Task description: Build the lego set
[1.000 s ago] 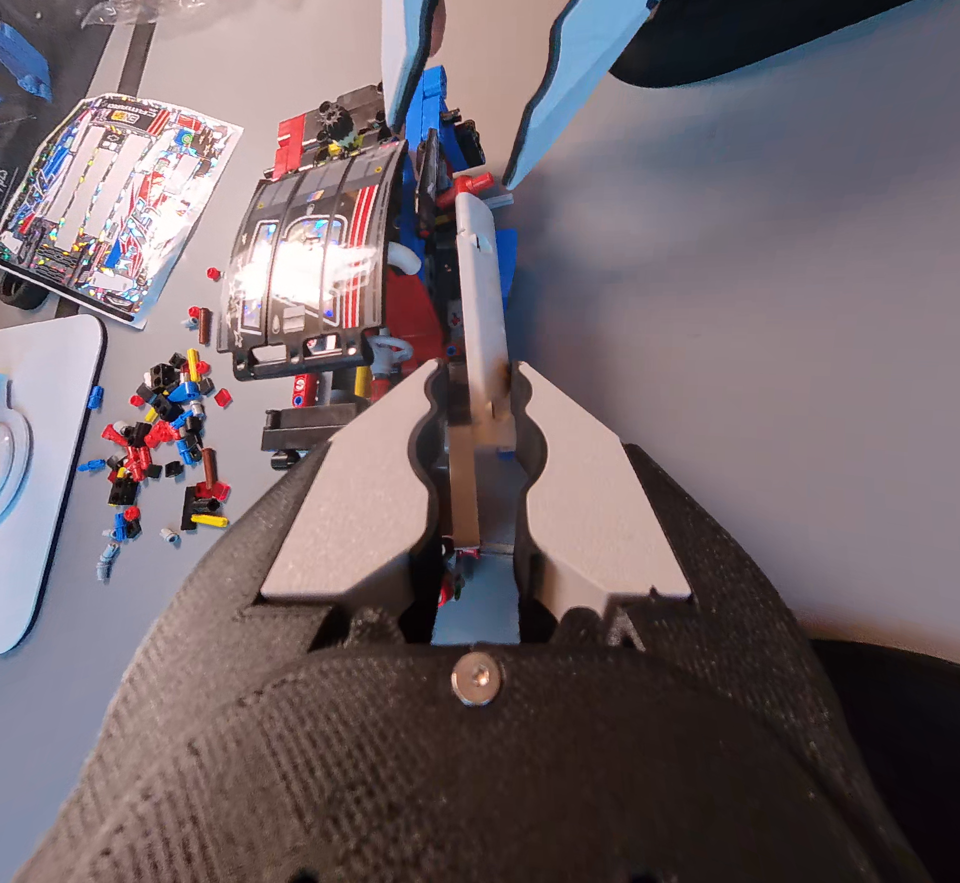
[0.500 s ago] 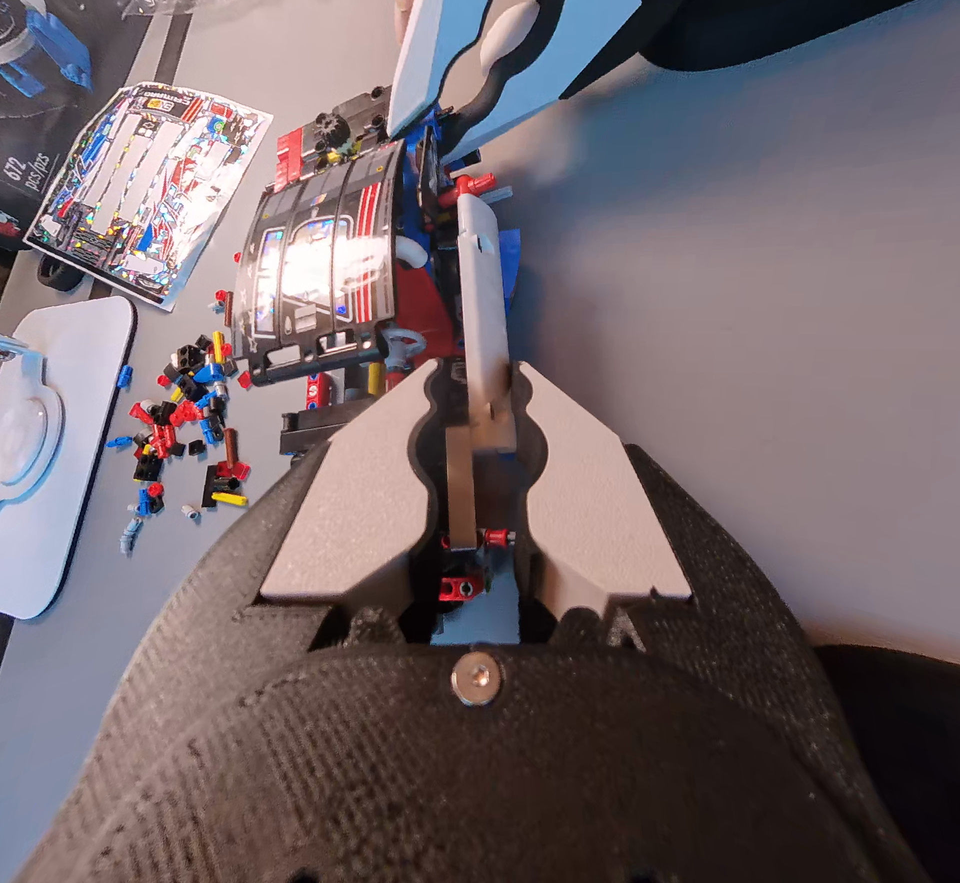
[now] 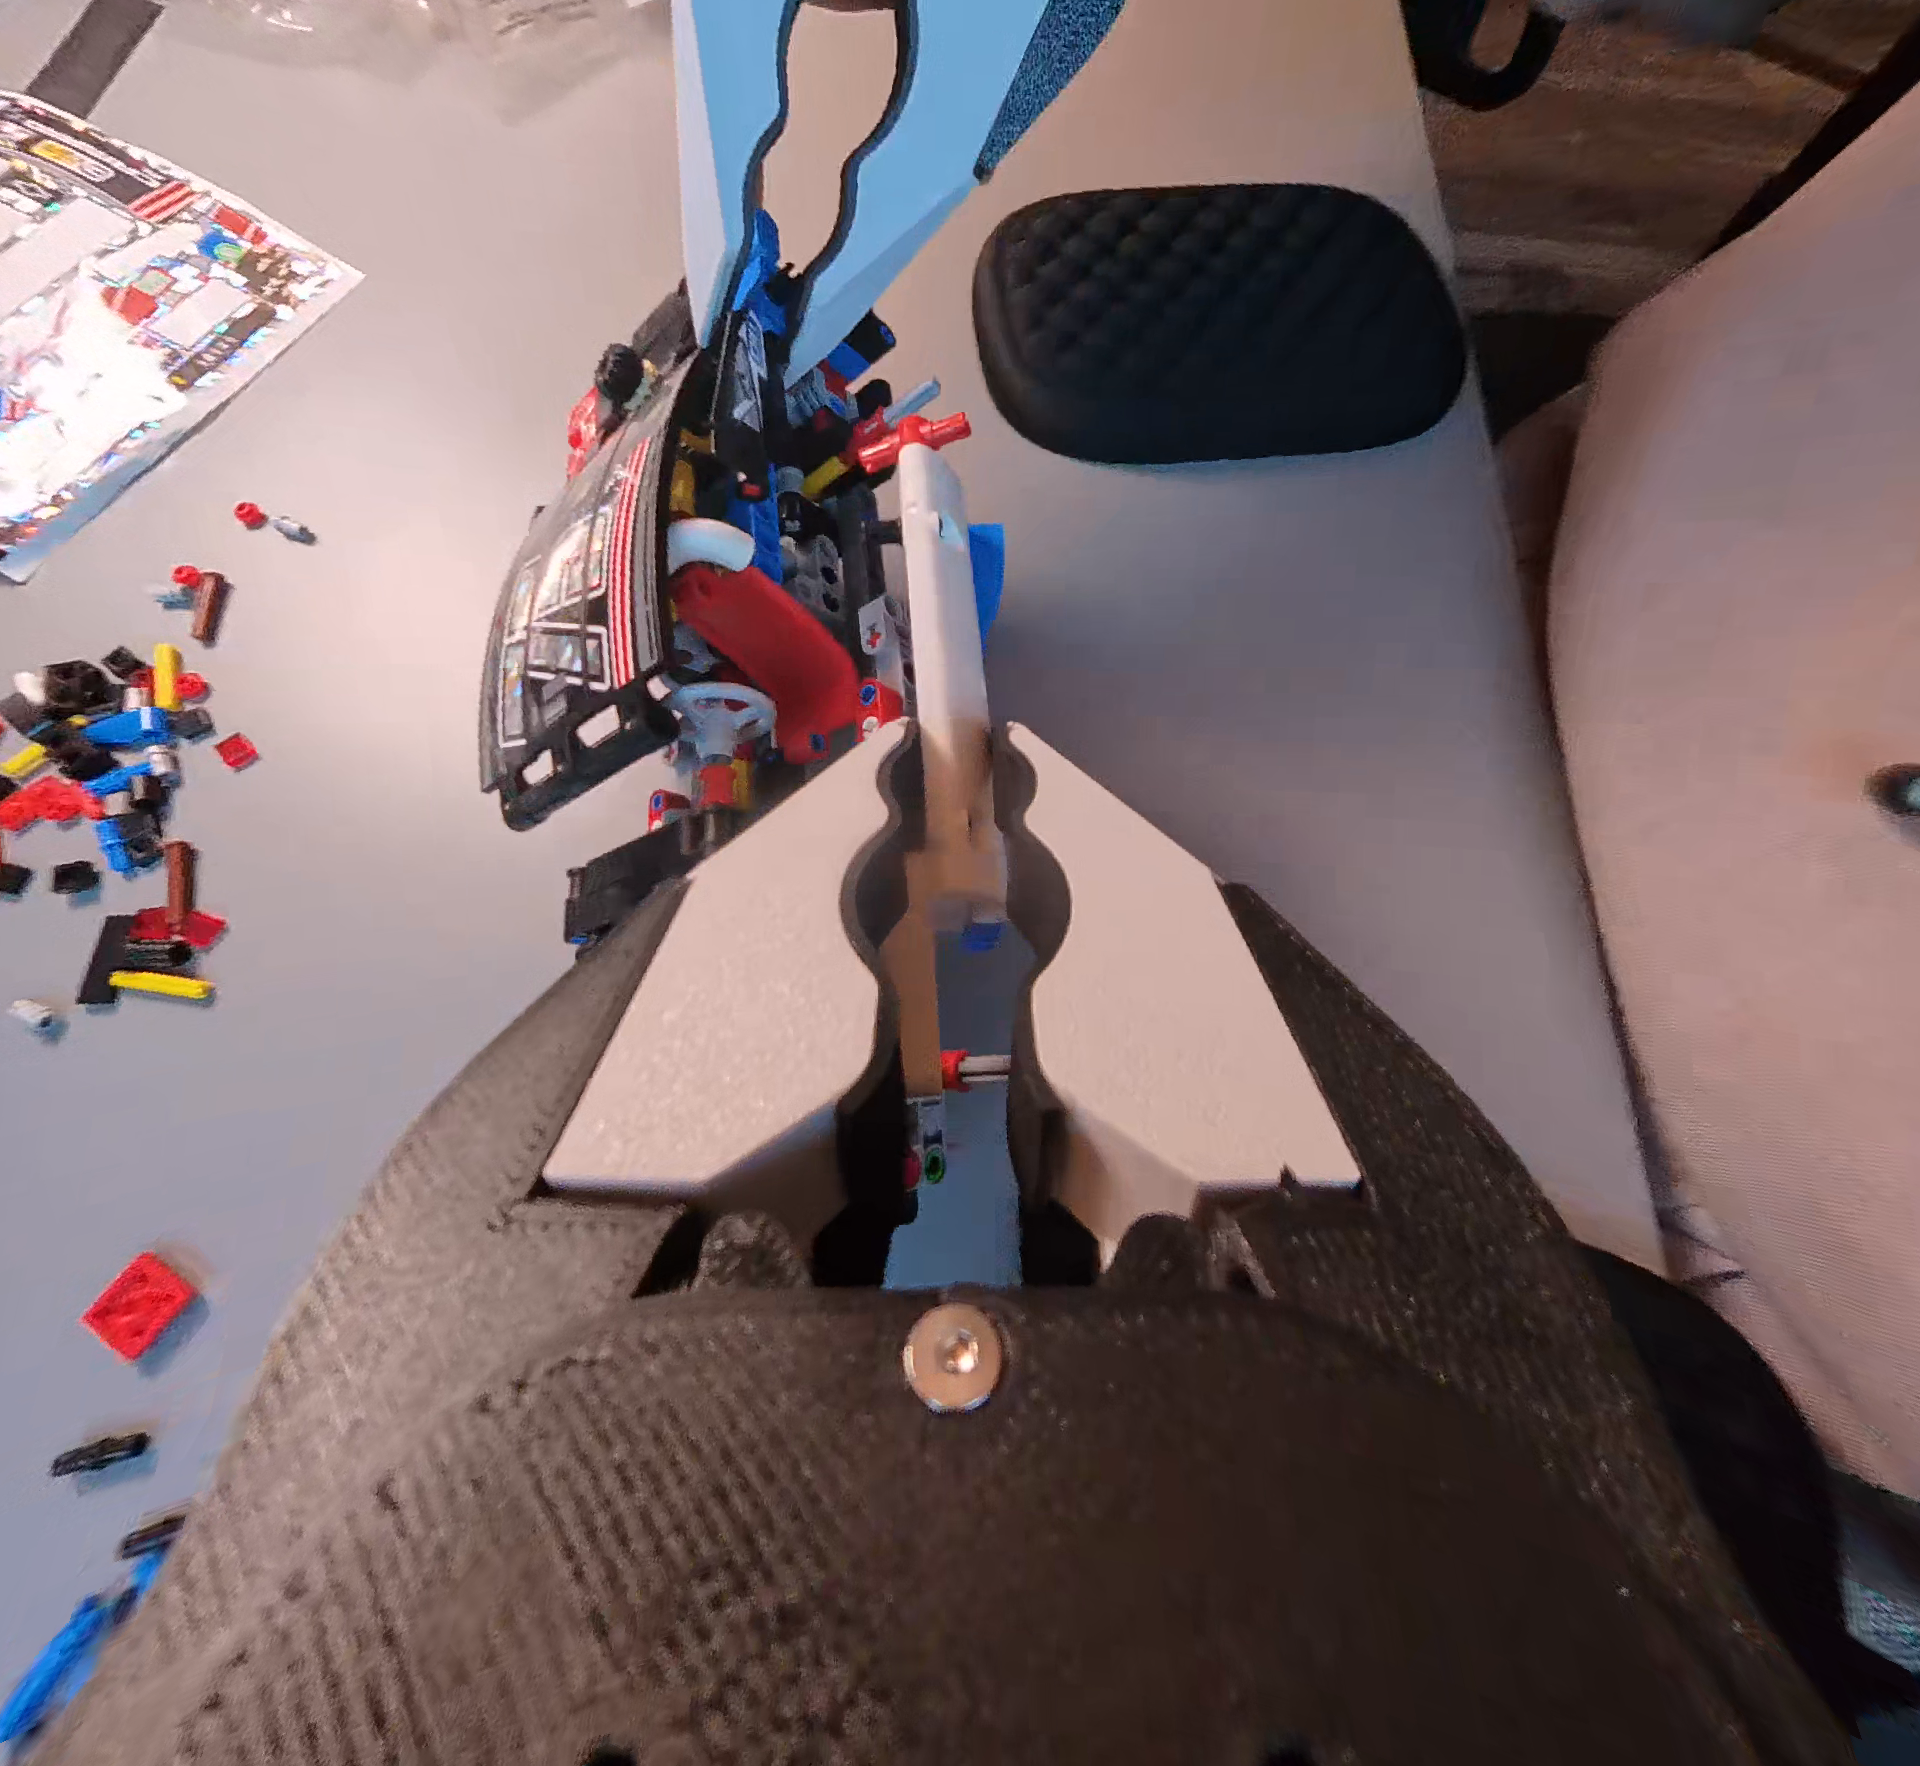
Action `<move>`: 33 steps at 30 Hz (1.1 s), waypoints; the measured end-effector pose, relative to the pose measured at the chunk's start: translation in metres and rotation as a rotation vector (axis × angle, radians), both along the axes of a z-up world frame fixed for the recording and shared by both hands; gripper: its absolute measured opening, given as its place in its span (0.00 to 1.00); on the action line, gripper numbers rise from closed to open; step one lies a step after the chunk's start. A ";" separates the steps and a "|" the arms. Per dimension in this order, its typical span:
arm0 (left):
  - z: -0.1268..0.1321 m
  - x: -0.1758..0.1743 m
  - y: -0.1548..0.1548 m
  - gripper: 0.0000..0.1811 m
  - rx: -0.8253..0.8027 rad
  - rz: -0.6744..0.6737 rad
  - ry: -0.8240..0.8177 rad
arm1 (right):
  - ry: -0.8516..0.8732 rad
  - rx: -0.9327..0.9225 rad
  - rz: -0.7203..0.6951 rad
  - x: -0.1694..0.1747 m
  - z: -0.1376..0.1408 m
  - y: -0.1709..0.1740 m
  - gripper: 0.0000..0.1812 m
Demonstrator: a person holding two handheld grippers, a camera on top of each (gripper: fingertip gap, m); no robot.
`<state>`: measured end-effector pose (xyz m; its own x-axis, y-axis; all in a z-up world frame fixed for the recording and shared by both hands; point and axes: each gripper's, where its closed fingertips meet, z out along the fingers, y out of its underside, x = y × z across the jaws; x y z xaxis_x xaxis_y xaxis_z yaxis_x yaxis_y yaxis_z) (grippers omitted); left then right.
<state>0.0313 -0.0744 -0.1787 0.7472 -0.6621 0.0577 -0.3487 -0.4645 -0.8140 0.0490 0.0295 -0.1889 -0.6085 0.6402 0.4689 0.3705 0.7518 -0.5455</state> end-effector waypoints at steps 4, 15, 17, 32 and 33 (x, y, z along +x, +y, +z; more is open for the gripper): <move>0.020 0.015 -0.011 0.05 -0.125 0.010 -0.296 | -0.117 -0.092 0.039 0.014 0.007 -0.018 0.05; 0.017 0.031 -0.032 0.04 -0.375 0.095 -0.561 | -0.197 -0.116 0.016 0.031 0.007 -0.040 0.06; 0.012 0.032 -0.033 0.04 -0.394 0.122 -0.569 | -0.169 -0.094 0.016 0.033 0.005 -0.041 0.06; -0.008 0.039 -0.036 0.04 -0.495 0.195 -0.476 | 0.012 -0.049 -0.027 0.039 -0.005 -0.044 0.06; -0.007 0.039 -0.036 0.04 -0.503 0.200 -0.483 | 0.016 -0.047 -0.027 0.039 -0.005 -0.044 0.06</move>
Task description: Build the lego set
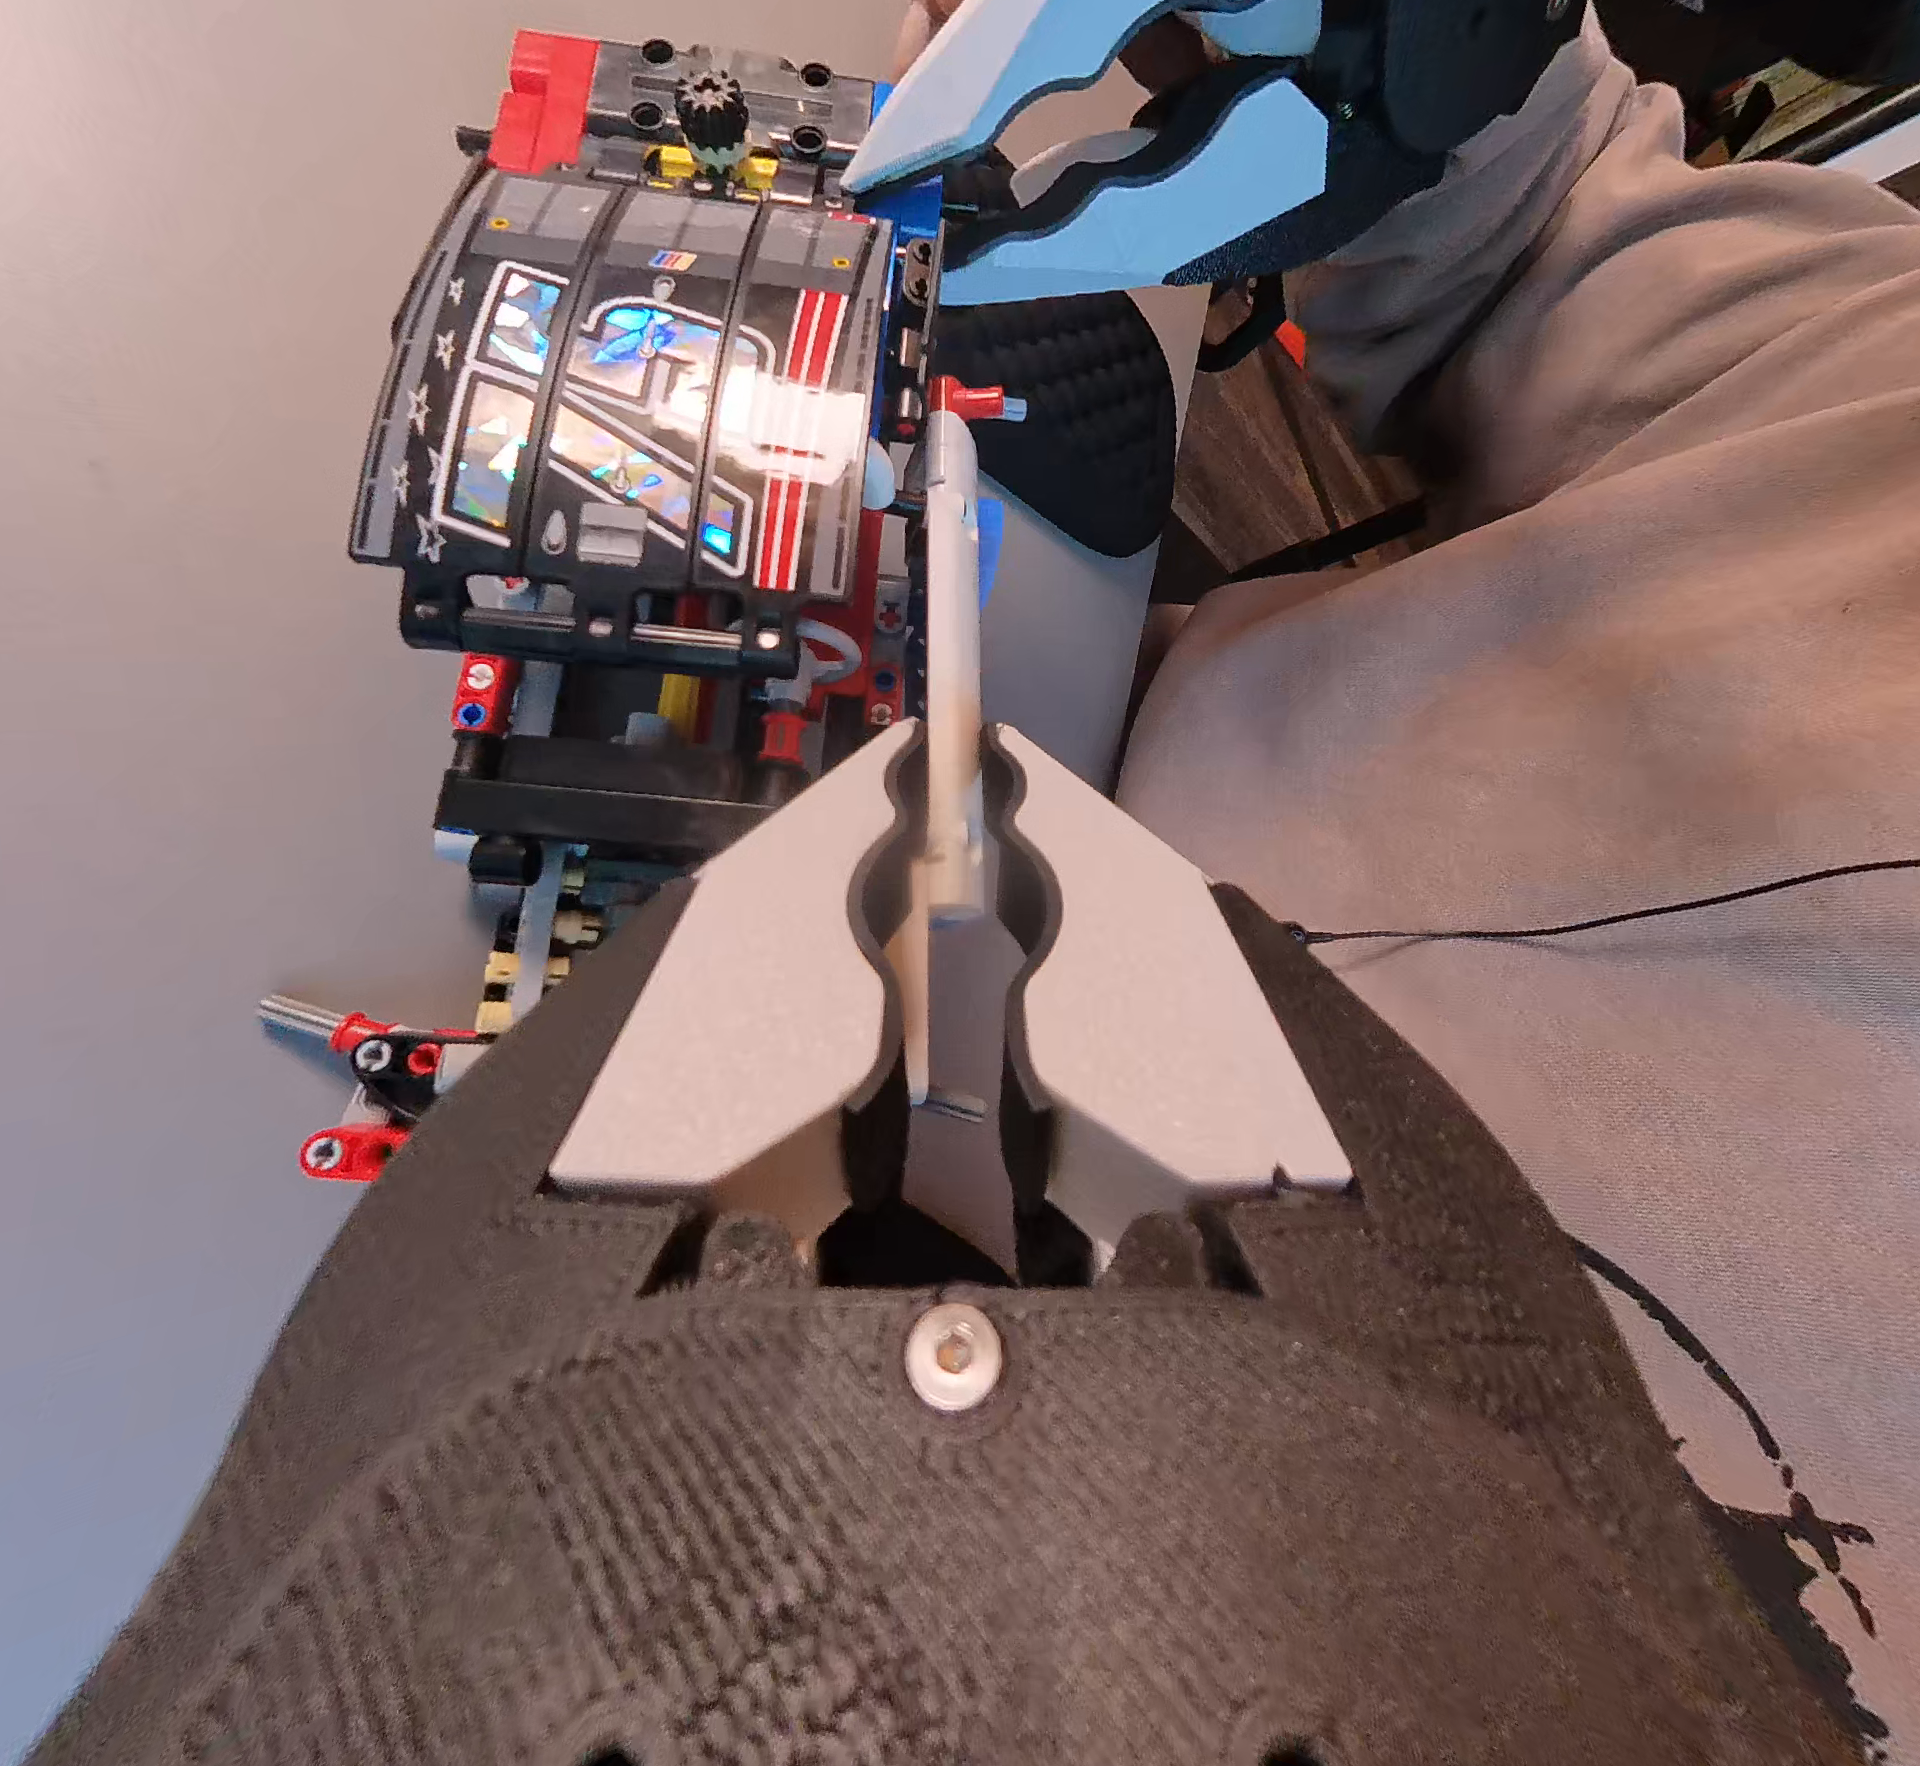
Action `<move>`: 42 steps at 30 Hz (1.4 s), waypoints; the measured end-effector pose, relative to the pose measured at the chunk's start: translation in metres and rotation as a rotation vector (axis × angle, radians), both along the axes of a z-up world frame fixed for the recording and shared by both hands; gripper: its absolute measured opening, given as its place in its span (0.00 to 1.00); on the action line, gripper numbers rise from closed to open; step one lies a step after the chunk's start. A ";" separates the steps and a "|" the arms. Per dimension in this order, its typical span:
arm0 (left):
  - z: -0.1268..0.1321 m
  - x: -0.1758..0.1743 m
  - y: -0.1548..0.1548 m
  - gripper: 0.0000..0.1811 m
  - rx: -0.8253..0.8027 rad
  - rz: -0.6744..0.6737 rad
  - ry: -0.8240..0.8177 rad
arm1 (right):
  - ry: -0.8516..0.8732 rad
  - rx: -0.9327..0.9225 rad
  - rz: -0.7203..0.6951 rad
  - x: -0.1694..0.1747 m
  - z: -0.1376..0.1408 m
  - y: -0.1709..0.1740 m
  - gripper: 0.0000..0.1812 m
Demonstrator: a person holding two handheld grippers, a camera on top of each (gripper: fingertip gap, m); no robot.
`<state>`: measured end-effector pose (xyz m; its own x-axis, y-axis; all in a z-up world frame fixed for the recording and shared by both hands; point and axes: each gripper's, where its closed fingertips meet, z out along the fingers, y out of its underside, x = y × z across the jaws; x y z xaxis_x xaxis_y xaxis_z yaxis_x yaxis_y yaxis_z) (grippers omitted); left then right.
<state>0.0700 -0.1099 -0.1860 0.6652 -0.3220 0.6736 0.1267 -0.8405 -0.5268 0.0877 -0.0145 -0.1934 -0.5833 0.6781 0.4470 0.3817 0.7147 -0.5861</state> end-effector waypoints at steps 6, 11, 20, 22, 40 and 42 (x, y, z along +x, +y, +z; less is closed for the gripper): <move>0.000 0.001 -0.004 0.03 -0.033 0.020 -0.045 | 0.017 -0.006 0.004 0.001 -0.001 -0.002 0.06; 0.001 0.004 -0.005 0.03 -0.088 0.005 -0.131 | 0.026 0.009 0.004 0.003 -0.001 -0.004 0.06; 0.000 0.004 -0.003 0.02 -0.127 0.001 -0.188 | 0.075 0.025 0.006 0.004 -0.004 -0.003 0.06; -0.003 0.003 -0.001 0.02 -0.107 0.009 -0.154 | 0.095 0.027 0.007 0.005 -0.005 -0.003 0.06; -0.047 -0.006 0.014 0.02 0.078 0.023 0.306 | 0.231 0.083 -0.080 -0.004 -0.036 0.011 0.10; -0.048 -0.005 0.016 0.02 0.078 0.025 0.283 | 0.224 0.074 -0.089 -0.004 -0.036 0.013 0.10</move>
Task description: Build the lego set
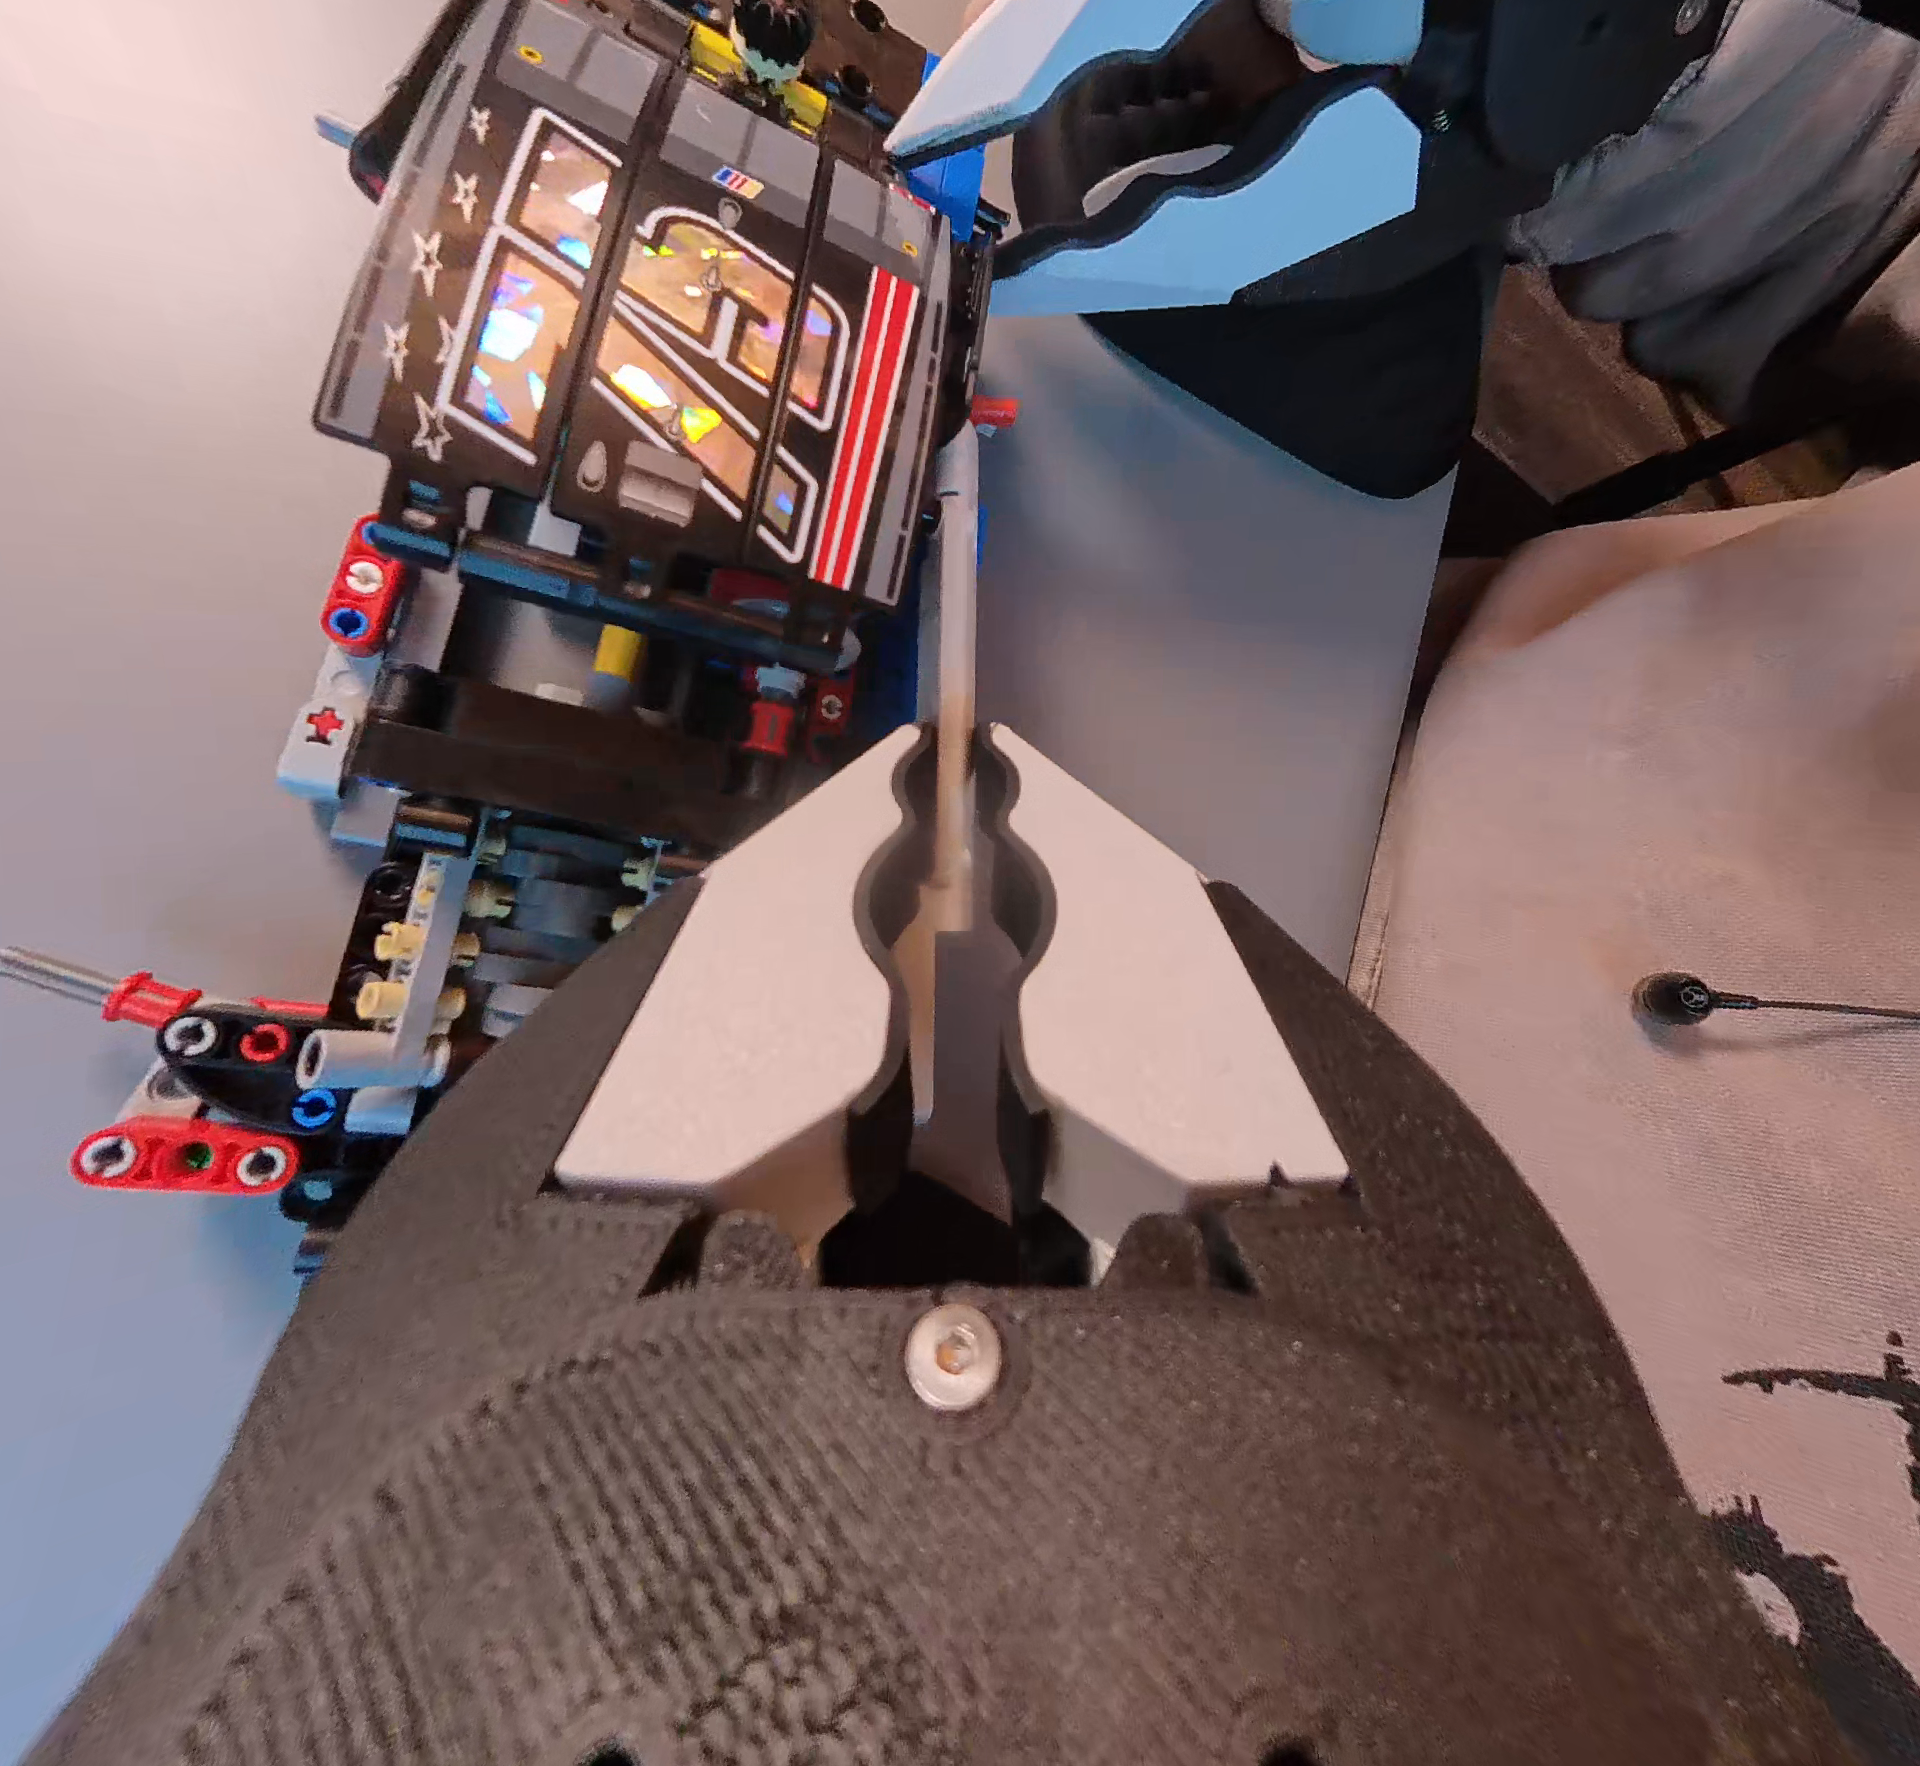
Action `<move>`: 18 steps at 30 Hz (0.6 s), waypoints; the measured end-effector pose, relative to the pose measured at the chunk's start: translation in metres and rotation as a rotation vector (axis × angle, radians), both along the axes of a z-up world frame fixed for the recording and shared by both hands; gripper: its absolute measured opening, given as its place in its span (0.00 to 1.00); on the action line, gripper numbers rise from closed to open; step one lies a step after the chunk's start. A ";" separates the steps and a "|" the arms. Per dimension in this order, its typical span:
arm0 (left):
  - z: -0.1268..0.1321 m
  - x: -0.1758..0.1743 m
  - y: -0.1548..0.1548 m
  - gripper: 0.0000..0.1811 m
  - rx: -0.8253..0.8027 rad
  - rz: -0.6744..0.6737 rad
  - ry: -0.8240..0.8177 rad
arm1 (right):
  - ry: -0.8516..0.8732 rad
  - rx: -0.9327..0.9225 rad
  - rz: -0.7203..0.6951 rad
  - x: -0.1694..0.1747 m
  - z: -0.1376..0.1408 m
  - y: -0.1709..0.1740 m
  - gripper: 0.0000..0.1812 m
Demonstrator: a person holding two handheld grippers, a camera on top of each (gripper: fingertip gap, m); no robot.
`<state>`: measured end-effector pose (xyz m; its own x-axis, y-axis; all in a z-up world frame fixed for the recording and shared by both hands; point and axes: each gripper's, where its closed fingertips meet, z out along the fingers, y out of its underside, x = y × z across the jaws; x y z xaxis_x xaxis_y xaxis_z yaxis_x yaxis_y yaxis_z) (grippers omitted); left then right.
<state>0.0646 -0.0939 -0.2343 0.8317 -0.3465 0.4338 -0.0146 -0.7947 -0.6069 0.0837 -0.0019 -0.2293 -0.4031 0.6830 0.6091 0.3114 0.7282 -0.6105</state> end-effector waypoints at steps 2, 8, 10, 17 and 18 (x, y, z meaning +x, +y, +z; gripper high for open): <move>0.000 -0.002 0.002 0.03 -0.001 0.009 -0.015 | -0.010 -0.035 0.001 0.002 0.003 -0.002 0.08; -0.001 -0.005 0.005 0.04 0.041 -0.003 0.040 | -0.031 -0.178 0.033 0.010 0.021 -0.025 0.08; 0.000 -0.006 0.006 0.04 0.050 -0.007 0.057 | -0.052 -0.211 0.040 0.010 0.018 -0.036 0.08; 0.017 -0.019 0.006 0.14 0.165 0.033 0.167 | -0.048 -0.260 -0.012 -0.001 0.009 -0.045 0.07; 0.021 -0.023 0.004 0.16 0.185 0.035 0.203 | -0.041 -0.254 -0.030 -0.002 0.009 -0.043 0.07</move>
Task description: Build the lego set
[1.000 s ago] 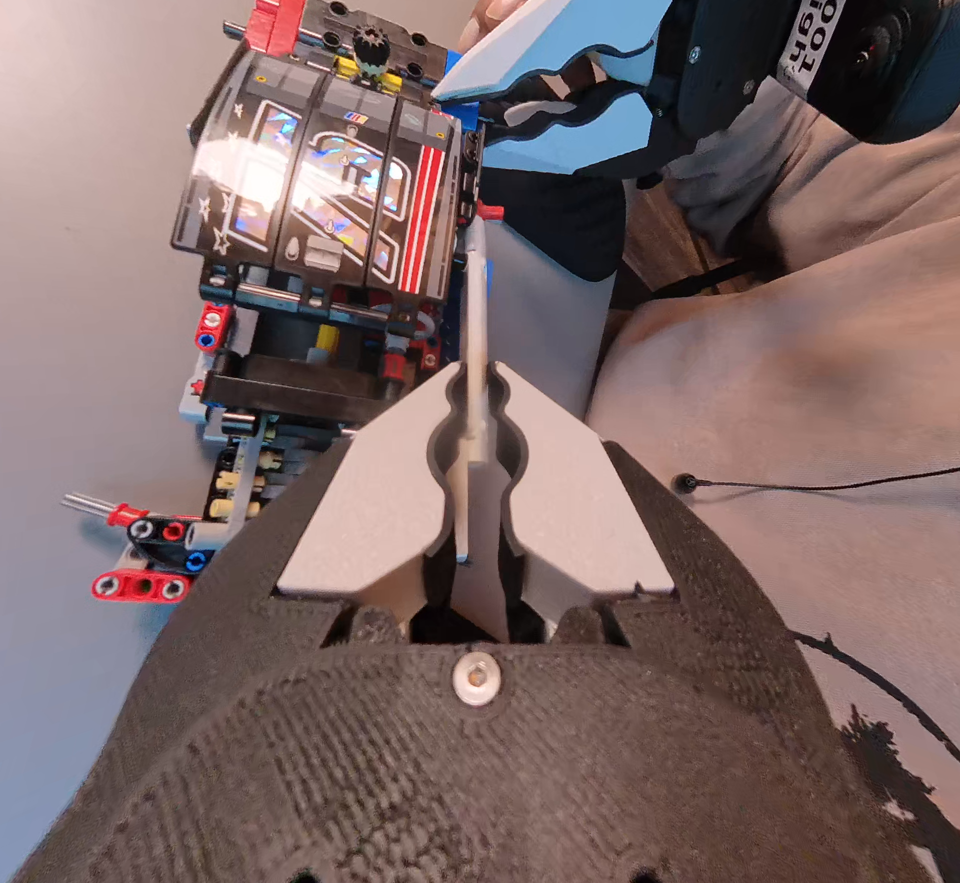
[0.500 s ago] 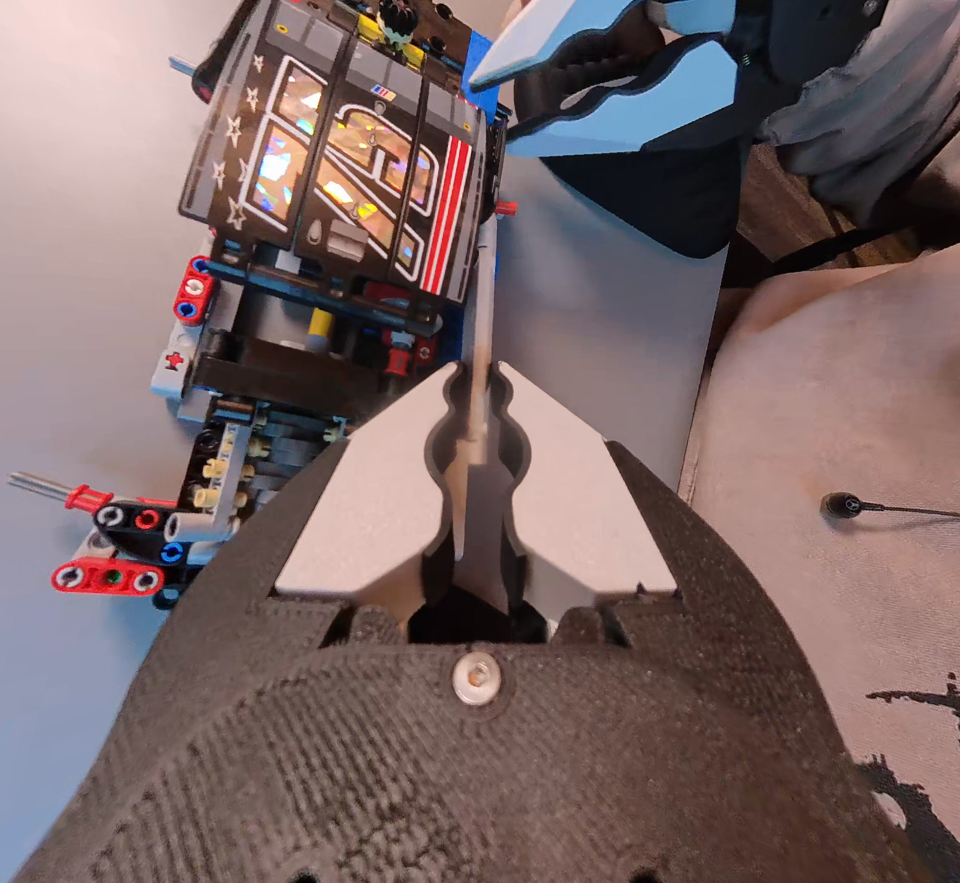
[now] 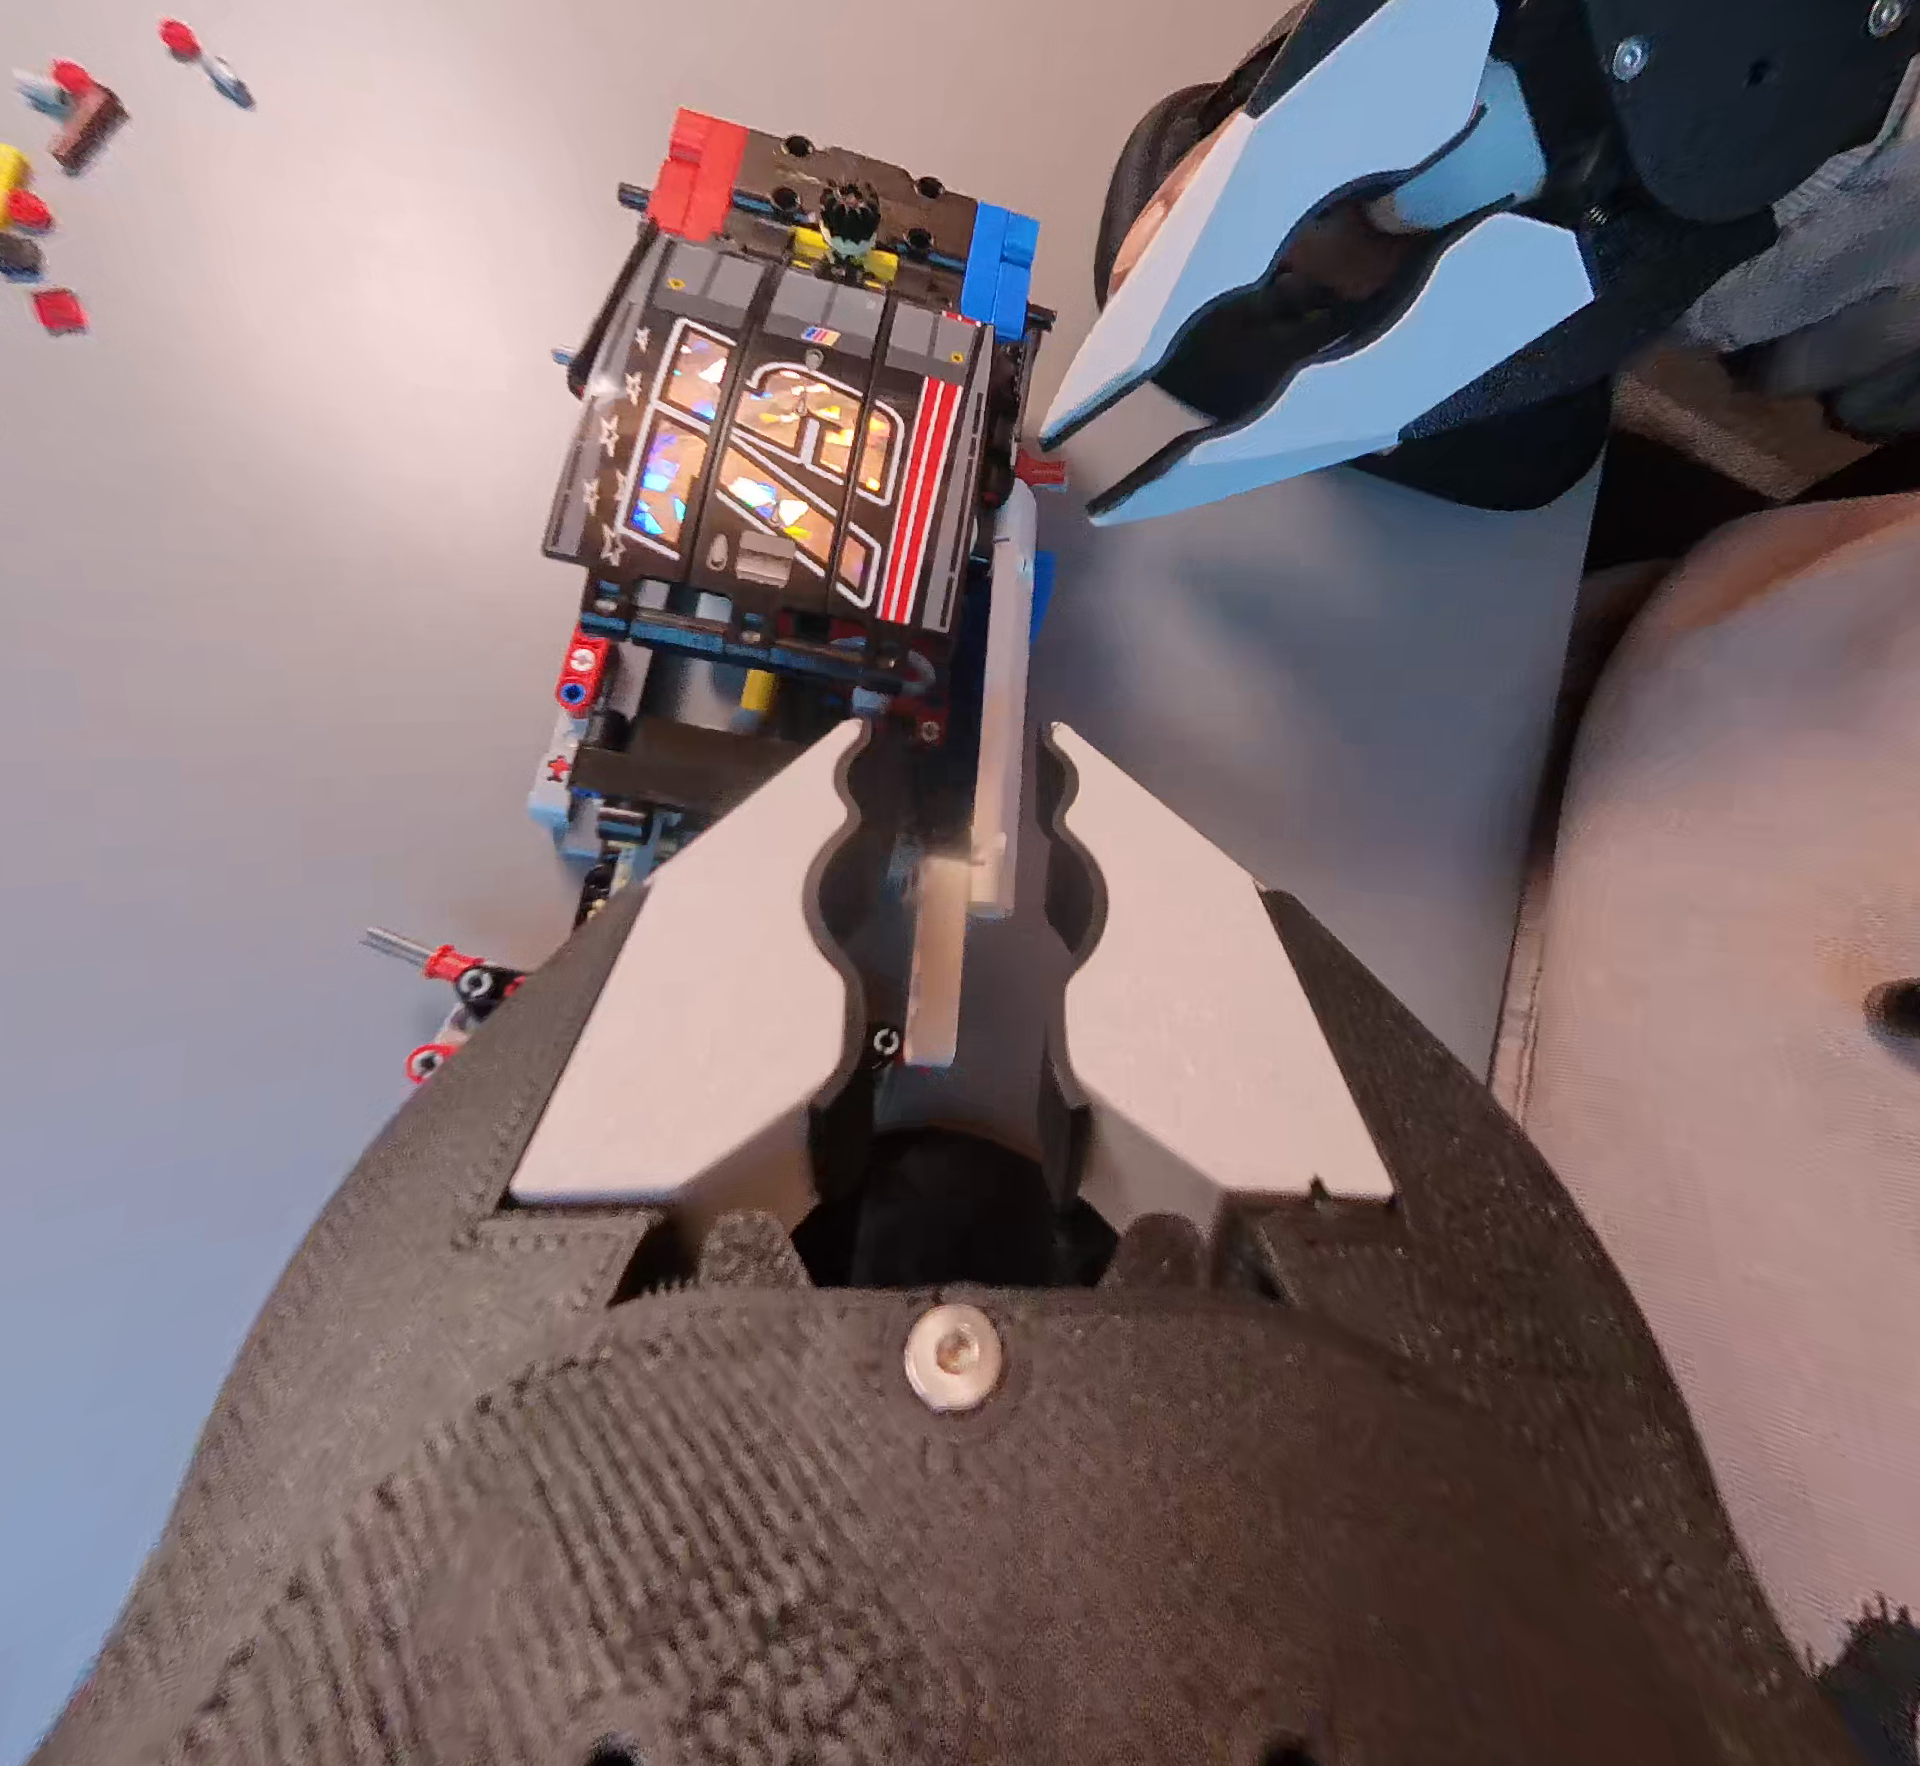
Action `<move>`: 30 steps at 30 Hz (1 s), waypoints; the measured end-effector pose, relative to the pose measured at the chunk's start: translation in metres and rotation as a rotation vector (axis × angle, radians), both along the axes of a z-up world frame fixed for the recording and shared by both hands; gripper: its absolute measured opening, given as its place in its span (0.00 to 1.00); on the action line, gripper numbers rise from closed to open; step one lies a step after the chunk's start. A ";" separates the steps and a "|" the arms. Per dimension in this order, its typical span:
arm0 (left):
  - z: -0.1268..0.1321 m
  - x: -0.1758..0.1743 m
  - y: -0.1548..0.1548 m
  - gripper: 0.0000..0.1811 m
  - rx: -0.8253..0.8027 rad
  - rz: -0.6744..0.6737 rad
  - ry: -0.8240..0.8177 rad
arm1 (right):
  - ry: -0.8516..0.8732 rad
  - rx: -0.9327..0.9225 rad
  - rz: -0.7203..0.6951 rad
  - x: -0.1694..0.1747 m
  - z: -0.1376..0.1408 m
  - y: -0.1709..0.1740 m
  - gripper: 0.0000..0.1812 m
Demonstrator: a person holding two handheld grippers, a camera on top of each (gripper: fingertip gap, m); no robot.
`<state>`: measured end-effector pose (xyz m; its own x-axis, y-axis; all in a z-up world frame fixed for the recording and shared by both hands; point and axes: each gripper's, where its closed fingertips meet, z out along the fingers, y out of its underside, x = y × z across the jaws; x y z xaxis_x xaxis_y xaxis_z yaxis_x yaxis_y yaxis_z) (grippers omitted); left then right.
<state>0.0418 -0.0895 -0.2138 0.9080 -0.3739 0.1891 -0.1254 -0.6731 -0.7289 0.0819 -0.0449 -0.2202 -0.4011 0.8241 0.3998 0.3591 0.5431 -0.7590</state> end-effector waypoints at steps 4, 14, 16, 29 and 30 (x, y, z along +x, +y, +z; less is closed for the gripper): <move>0.015 -0.020 -0.004 0.27 0.100 0.025 0.178 | 0.014 -0.006 -0.055 0.000 0.002 0.002 0.05; -0.019 -0.025 0.036 0.63 -0.073 -0.237 0.189 | 0.004 -0.038 -0.280 -0.003 -0.004 0.009 0.01; -0.031 -0.019 0.037 0.65 -0.160 -0.293 0.151 | -0.010 -0.026 -0.344 0.001 -0.008 0.013 0.02; -0.046 -0.009 0.045 0.57 -0.209 -0.085 0.164 | 0.014 -0.544 -0.580 -0.008 -0.011 0.019 0.08; -0.045 -0.007 0.045 0.58 -0.212 -0.053 0.139 | -0.002 -0.551 -0.555 -0.009 -0.010 0.019 0.08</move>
<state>0.0348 -0.0441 -0.2583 0.9111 -0.3867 0.1429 -0.2536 -0.7989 -0.5454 0.0729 -0.0259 -0.2306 0.1279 0.9837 -0.1261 0.4697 -0.1721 -0.8659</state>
